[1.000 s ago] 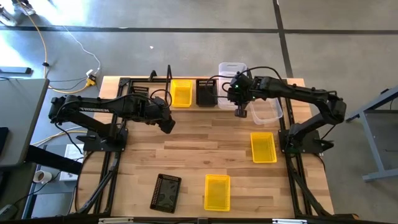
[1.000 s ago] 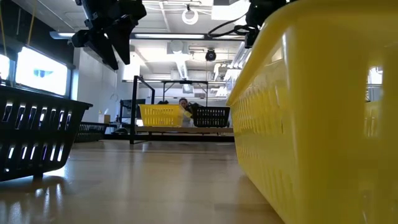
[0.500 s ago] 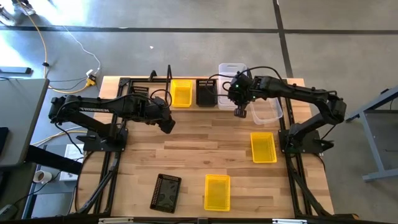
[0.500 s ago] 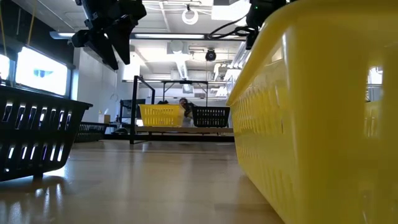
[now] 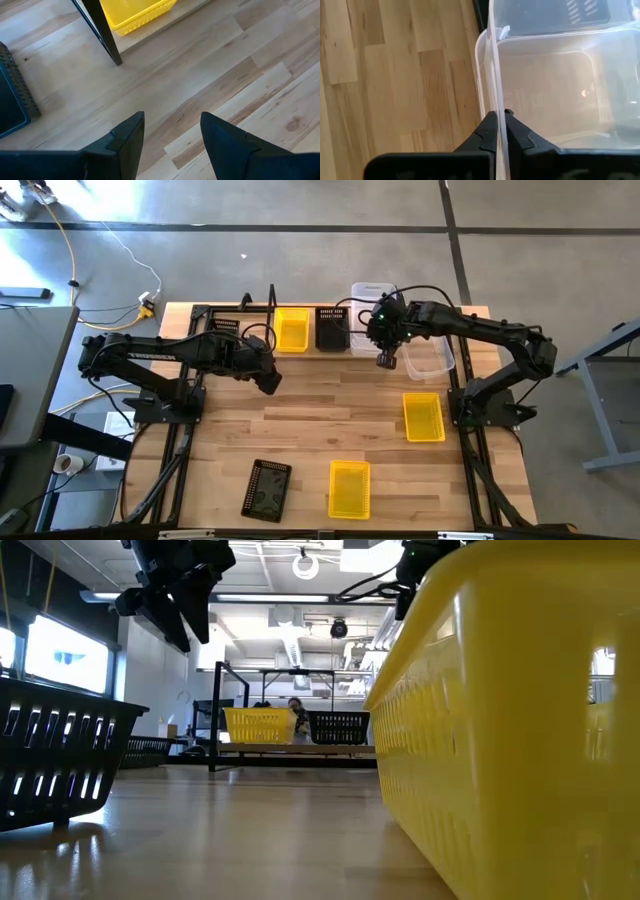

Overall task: Stack baskets on shelf by color
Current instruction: Stack the bottom transparent bin on top of the transparent bin on the shelf, then stack the top yellow bin on top of the yellow bin on the shelf

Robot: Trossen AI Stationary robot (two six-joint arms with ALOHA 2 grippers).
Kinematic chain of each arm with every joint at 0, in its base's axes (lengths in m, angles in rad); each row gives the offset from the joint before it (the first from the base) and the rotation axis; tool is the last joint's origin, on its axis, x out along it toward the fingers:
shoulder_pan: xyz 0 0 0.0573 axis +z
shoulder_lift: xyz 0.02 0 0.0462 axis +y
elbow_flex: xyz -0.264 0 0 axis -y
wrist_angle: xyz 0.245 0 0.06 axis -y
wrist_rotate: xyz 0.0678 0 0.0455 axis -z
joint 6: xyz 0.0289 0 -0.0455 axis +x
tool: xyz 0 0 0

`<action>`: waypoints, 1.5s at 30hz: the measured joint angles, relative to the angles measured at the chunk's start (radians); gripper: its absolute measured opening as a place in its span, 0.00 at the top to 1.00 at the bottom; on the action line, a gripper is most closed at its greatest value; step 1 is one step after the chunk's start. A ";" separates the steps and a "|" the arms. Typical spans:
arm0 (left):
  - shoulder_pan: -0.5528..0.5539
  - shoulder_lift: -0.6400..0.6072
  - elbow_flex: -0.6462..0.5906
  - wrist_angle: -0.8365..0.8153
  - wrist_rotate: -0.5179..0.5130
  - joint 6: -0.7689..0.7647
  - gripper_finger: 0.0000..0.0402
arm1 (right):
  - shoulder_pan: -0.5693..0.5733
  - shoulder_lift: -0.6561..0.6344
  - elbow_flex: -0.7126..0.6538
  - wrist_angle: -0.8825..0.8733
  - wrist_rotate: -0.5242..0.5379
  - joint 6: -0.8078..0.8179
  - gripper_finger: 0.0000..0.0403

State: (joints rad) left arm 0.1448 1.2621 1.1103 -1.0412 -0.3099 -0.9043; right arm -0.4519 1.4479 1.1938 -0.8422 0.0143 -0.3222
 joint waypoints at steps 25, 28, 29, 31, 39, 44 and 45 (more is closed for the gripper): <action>0.001 0.000 0.000 0.000 0.000 0.000 0.54 | 0.008 0.000 0.076 -0.022 0.040 0.035 0.75; 0.006 0.000 0.000 0.000 0.000 0.000 0.54 | 0.007 0.000 0.096 -0.065 0.039 0.067 0.75; 0.009 0.000 0.000 0.000 0.002 0.000 0.54 | 0.007 0.000 0.100 -0.083 0.039 0.082 0.75; 0.016 0.000 0.000 0.000 0.007 0.007 0.54 | 0.007 0.000 0.107 -0.115 0.039 0.106 0.75; 0.039 0.000 0.000 -0.001 0.041 0.074 0.54 | 0.054 0.000 0.110 -0.230 -0.022 0.219 0.75; 0.029 -0.004 0.000 -0.001 0.063 0.166 0.54 | 0.122 0.000 0.110 -0.291 -0.051 0.312 0.75; 0.026 -0.005 0.000 -0.001 0.072 0.181 0.54 | 0.139 0.000 0.110 -0.308 -0.053 0.336 0.75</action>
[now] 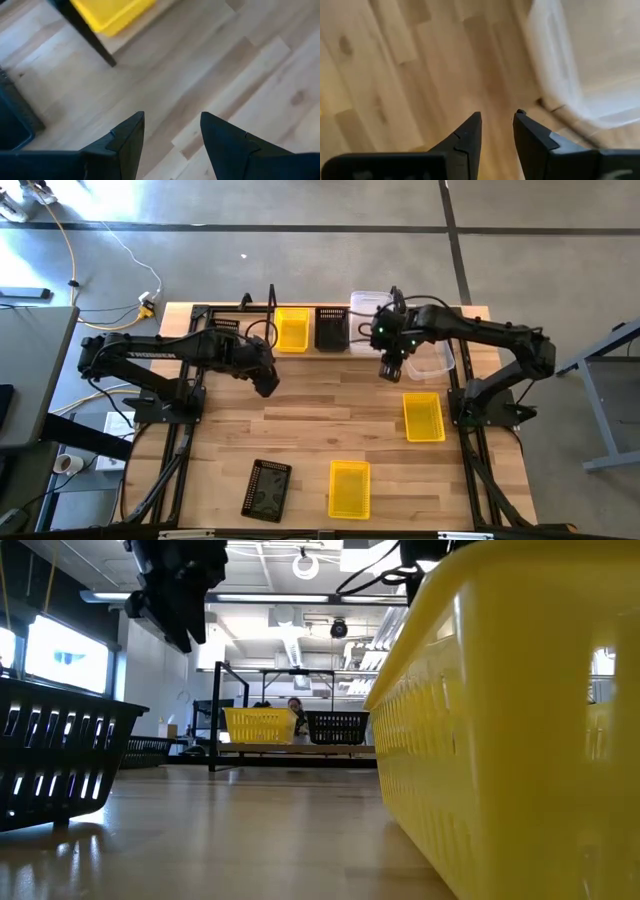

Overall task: Stack baskets on shelf by color
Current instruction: Stack the top yellow bin on top of the yellow bin on the shelf

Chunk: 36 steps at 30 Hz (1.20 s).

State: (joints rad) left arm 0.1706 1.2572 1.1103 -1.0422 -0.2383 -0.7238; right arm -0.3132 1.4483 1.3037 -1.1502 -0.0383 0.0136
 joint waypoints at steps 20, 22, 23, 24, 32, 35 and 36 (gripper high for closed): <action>-0.201 0.000 0.000 -0.001 0.169 0.185 0.54 | 0.397 0.000 0.000 -0.066 -0.014 0.572 0.76; -0.235 0.000 0.000 -0.001 0.169 0.182 0.54 | 0.436 0.000 -0.007 -0.065 -0.037 0.615 0.76; -0.253 0.000 0.000 -0.001 0.168 0.179 0.54 | 0.457 0.000 -0.010 -0.071 -0.050 0.637 0.76; -0.273 0.000 0.000 -0.001 0.168 0.177 0.54 | 0.479 0.001 -0.010 -0.077 -0.050 0.655 0.76; -0.446 0.000 0.000 -0.001 0.167 0.099 0.54 | 0.641 0.000 -0.010 -0.087 -0.034 0.842 0.76; -0.505 0.000 0.000 -0.001 0.164 0.064 0.54 | 0.702 0.000 -0.010 -0.094 -0.020 0.885 0.76; -0.523 0.000 0.000 -0.001 0.160 0.051 0.54 | 0.723 0.000 -0.010 -0.103 -0.017 0.896 0.76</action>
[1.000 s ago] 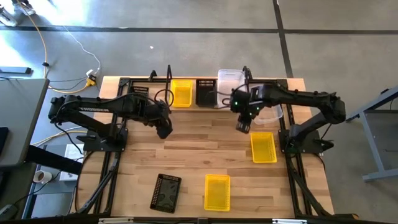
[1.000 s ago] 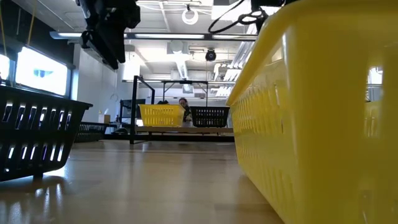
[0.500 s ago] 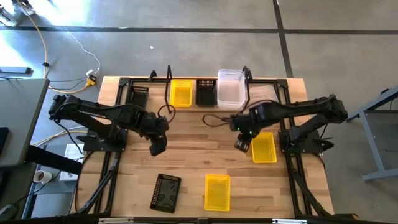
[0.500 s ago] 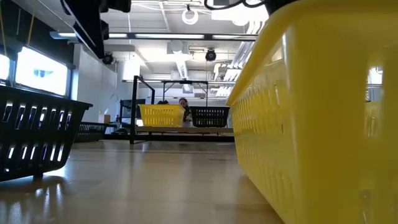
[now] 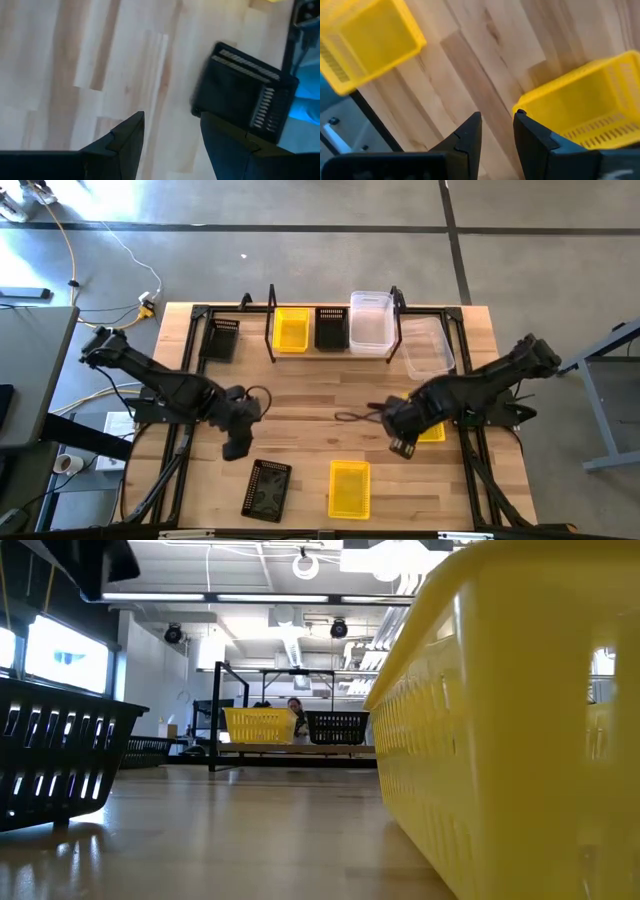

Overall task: Stack baskets on shelf by color
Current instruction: Stack the top yellow bin on top of the yellow bin on the shelf

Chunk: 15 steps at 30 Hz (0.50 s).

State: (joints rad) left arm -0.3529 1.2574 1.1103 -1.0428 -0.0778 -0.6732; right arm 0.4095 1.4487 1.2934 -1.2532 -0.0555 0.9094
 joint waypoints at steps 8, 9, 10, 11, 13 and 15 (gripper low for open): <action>-0.093 0.000 0.000 0.000 -0.023 -0.079 0.54 | 0.120 0.000 0.000 -0.025 0.035 -0.016 0.76; -0.099 0.000 0.000 0.000 -0.023 -0.084 0.54 | 0.132 0.000 -0.001 -0.024 0.045 -0.027 0.76; -0.104 0.000 0.000 0.000 -0.023 -0.091 0.54 | 0.143 0.000 -0.001 -0.025 0.058 -0.034 0.76; -0.109 0.000 0.000 0.000 -0.024 -0.096 0.54 | 0.153 0.000 -0.001 -0.026 0.072 -0.039 0.76; -0.117 0.000 0.000 0.000 -0.037 -0.108 0.54 | 0.172 0.000 -0.001 -0.030 0.093 -0.056 0.76; -0.122 0.000 0.000 0.000 -0.049 -0.122 0.54 | 0.188 -0.001 -0.006 -0.039 0.111 -0.060 0.76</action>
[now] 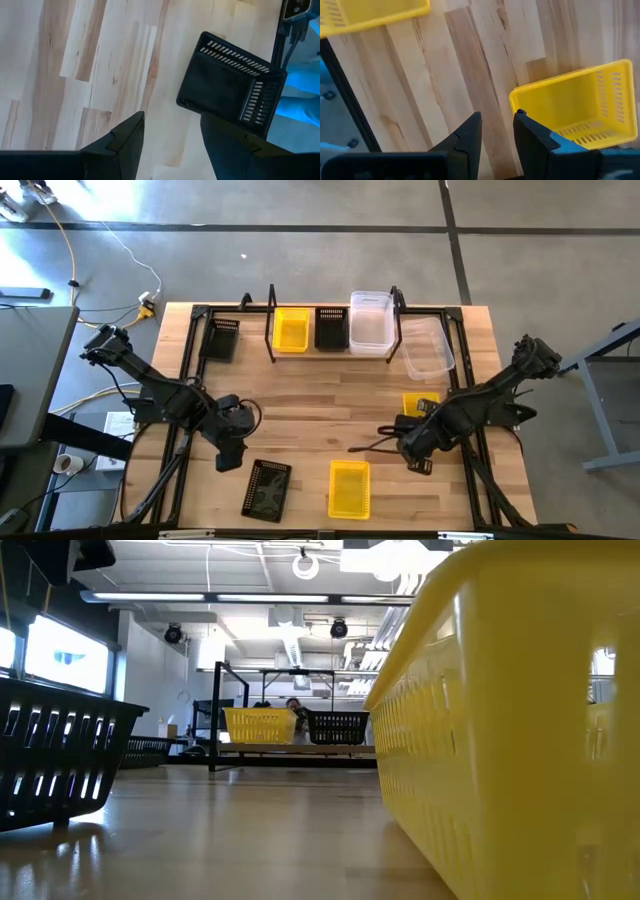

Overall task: Stack baskets on shelf by color
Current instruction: Stack the top yellow bin on top of the yellow bin on the shelf

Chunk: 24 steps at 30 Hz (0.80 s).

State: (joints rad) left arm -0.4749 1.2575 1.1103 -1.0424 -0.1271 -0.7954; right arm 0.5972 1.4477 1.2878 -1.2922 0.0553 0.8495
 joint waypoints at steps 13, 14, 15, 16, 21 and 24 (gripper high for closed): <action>-0.003 0.000 0.000 0.001 -0.026 -0.067 0.54 | 0.020 -0.081 -0.244 -0.048 -0.006 0.433 0.76; -0.003 0.000 0.000 0.001 -0.026 -0.068 0.54 | 0.020 -0.103 -0.262 -0.050 -0.006 0.477 0.76; -0.003 0.000 0.000 0.001 -0.026 -0.069 0.54 | 0.020 -0.125 -0.279 -0.050 -0.006 0.521 0.76; -0.003 0.000 0.000 0.001 -0.026 -0.069 0.54 | 0.020 -0.147 -0.297 -0.050 -0.005 0.563 0.76; -0.003 0.000 0.000 0.002 -0.039 -0.070 0.54 | 0.020 -0.257 -0.378 -0.036 0.005 0.753 0.76; -0.003 0.000 0.000 0.002 -0.042 -0.070 0.54 | 0.020 -0.306 -0.419 -0.029 -0.003 0.866 0.76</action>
State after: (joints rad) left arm -0.4782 1.2579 1.1103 -1.0409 -0.1688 -0.8650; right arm 0.6174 1.1420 0.8692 -1.3212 0.0519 1.7160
